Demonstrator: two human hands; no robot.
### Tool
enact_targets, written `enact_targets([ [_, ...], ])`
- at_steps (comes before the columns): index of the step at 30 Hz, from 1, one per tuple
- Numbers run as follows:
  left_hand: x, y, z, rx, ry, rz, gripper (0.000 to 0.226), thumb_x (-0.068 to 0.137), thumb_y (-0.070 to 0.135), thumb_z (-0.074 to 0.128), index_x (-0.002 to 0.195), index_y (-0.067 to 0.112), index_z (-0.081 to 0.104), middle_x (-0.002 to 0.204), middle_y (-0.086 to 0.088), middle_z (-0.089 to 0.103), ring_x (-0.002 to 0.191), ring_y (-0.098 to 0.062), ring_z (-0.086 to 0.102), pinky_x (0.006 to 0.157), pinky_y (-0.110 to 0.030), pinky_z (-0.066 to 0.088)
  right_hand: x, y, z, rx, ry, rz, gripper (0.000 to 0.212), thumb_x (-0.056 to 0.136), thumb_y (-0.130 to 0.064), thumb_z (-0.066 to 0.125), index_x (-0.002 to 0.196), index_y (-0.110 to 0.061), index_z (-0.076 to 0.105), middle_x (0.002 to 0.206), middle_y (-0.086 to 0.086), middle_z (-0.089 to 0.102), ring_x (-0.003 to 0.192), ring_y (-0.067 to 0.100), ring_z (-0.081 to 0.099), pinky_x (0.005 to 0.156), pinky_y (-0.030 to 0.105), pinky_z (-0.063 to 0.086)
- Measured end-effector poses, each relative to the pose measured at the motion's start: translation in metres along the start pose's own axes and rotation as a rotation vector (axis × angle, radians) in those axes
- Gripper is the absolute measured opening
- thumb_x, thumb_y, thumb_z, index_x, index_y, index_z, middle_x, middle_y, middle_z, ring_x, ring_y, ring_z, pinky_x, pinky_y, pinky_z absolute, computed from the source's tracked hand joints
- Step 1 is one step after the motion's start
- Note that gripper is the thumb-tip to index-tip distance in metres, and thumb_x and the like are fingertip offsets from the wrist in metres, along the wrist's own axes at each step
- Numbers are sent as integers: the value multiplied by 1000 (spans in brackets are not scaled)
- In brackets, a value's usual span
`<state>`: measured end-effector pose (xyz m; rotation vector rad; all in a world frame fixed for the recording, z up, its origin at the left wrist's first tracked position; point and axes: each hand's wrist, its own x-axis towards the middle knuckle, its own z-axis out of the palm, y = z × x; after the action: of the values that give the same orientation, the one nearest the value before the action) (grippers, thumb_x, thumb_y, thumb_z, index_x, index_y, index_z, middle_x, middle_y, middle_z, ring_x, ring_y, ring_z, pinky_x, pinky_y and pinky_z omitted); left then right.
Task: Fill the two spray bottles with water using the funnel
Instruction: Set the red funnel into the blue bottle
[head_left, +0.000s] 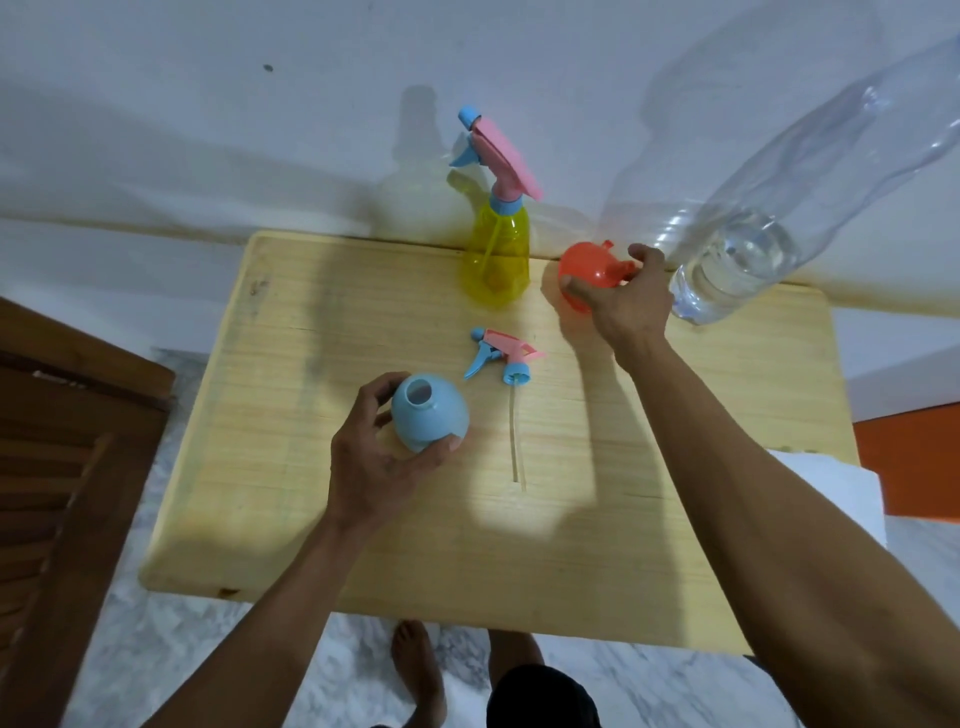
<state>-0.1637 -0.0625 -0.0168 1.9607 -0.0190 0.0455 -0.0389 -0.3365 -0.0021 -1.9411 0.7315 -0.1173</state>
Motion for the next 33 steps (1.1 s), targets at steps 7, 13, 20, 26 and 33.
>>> enact_targets([
  [7, 1, 2, -2, -31, -23, -5, 75, 60, 44, 86, 125, 23, 54, 124, 20, 61, 115, -1, 59, 87, -14, 51, -34, -29, -15, 253, -188, -101, 104, 61, -21, 95, 146, -45, 41, 135, 3, 47, 120, 24, 56, 94, 47, 59],
  [13, 1, 1, -3, -42, -36, -14, 73, 58, 46, 86, 122, 29, 53, 121, 23, 60, 112, 2, 59, 84, -14, 52, -67, -54, -24, 336, -284, -160, 72, 70, -19, 92, 132, -32, 56, 123, 1, 52, 109, 26, 64, 82, 45, 63],
  [20, 1, 0, -4, -11, -45, -22, 75, 58, 49, 85, 123, 31, 51, 121, 27, 57, 112, 5, 57, 83, -17, 54, -114, -67, -17, 490, -365, -151, 66, 71, -21, 92, 125, -20, 55, 113, 16, 73, 99, 25, 73, 70, 28, 59],
  [26, -1, -2, -4, 19, -26, -11, 75, 60, 46, 85, 124, 29, 51, 119, 31, 56, 109, 8, 56, 86, -27, 57, -151, -66, 9, 473, -467, -178, 65, 70, -9, 91, 124, -12, 54, 108, 16, 75, 98, 18, 73, 89, 43, 60],
  [33, -2, -4, -5, 4, -20, -27, 73, 59, 45, 83, 123, 38, 49, 119, 20, 62, 113, -6, 60, 89, -40, 57, -163, -50, 27, 366, -473, -261, 73, 61, -26, 97, 120, -20, 54, 126, 3, 70, 116, 18, 68, 100, 52, 53],
])
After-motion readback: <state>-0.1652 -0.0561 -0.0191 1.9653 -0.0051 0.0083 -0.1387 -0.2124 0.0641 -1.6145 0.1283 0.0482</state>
